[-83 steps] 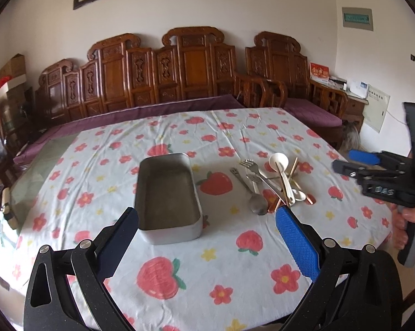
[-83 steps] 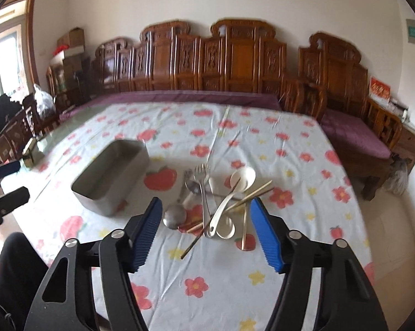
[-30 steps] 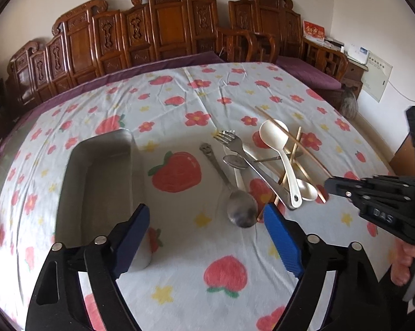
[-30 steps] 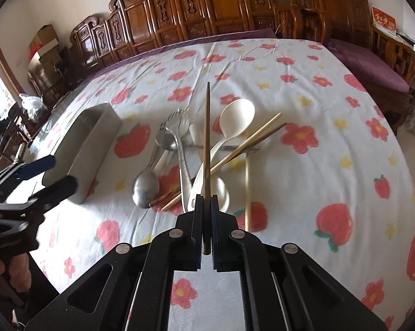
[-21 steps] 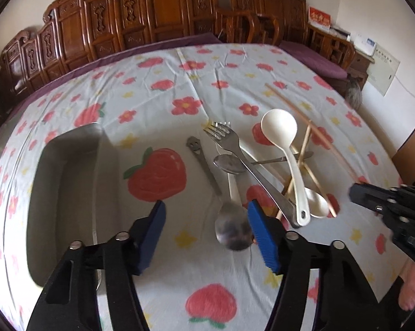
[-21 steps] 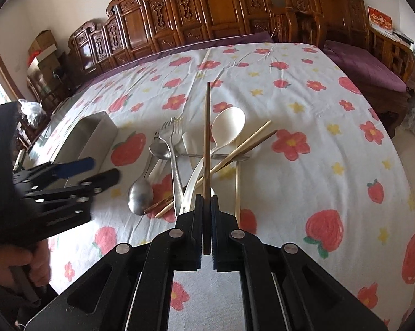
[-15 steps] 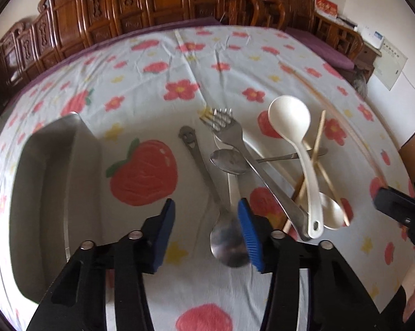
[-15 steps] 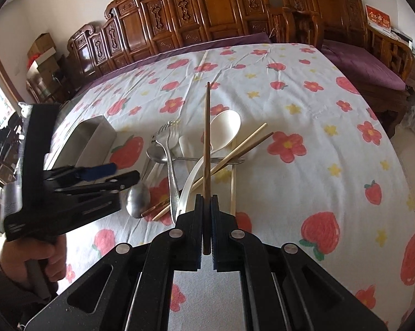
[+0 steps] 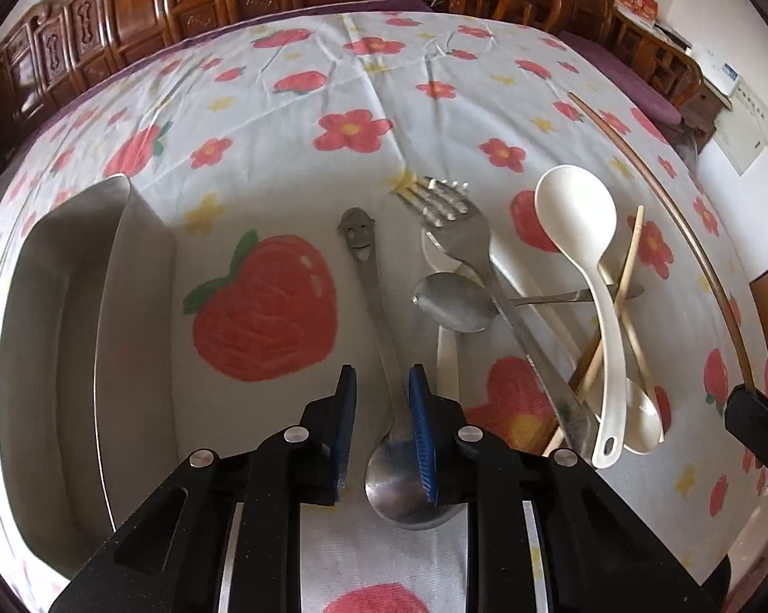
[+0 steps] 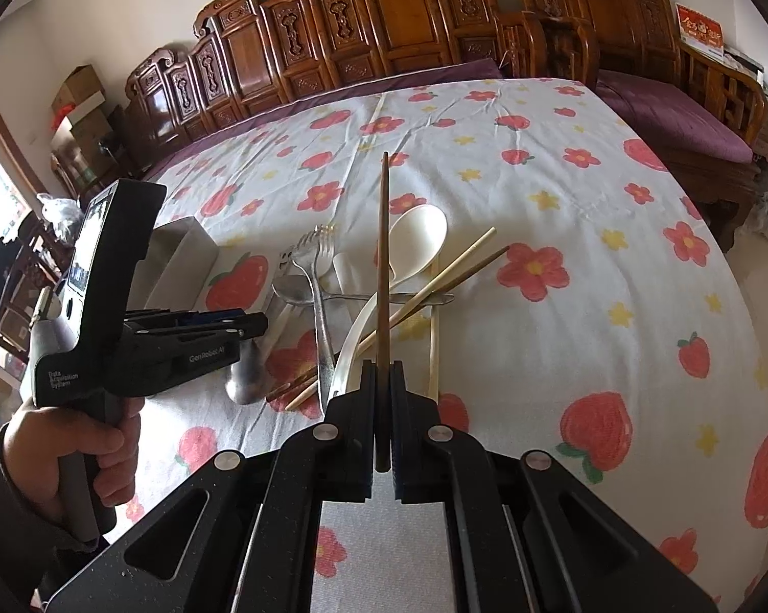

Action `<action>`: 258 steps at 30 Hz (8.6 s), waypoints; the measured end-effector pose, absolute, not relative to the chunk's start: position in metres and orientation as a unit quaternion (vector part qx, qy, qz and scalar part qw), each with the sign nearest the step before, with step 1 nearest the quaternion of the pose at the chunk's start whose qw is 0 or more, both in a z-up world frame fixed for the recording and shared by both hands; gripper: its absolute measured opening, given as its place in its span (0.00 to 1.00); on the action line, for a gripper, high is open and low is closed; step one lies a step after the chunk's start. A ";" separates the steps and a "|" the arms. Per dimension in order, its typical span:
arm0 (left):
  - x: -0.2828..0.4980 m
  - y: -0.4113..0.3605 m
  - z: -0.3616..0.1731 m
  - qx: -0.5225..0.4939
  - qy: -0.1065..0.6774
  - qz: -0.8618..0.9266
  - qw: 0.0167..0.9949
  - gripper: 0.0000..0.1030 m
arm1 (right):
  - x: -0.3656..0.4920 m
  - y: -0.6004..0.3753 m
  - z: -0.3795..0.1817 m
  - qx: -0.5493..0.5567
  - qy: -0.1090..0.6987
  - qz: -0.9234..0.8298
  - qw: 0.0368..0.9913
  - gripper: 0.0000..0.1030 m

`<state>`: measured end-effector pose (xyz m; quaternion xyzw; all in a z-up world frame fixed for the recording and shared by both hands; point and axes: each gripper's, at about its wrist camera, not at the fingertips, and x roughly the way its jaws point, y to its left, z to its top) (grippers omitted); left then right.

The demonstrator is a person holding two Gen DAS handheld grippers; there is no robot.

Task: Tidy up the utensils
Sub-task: 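Lift the chopstick with the right gripper while the left grasps the smiley-face spoon, then release the spoon into the steel tray with the left gripper while the right carries the chopstick, then lower the chopstick into the steel tray and open the right gripper, then grasp the white plastic spoon from the pile with the right gripper, then grasp the white plastic fork with the left gripper while the right lifts the white spoon, then release the white fork into the steel tray with the left gripper while the right holds the spoon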

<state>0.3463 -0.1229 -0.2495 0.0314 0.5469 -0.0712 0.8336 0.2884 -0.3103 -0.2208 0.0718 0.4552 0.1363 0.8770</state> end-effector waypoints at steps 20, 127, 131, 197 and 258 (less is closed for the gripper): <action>0.350 -0.103 -0.252 0.010 0.553 -0.080 0.829 0.05 | 0.284 -0.296 -0.221 0.057 0.456 0.148 0.876 0.06; 0.268 0.099 -0.156 0.004 0.444 -0.036 0.895 0.06 | 0.301 -0.070 -0.198 0.008 0.437 0.263 0.860 0.09; 0.266 0.081 -0.155 0.005 0.441 -0.053 0.896 0.06 | 0.293 -0.117 -0.192 -0.010 0.422 0.238 0.875 0.09; 0.315 -0.118 -0.219 0.019 0.483 -0.176 0.857 0.31 | 0.293 -0.316 -0.224 0.052 0.447 0.123 0.885 0.05; 0.258 -0.070 -0.135 0.073 0.428 -0.081 0.897 0.04 | 0.275 -0.284 -0.201 0.040 0.433 0.183 0.882 0.05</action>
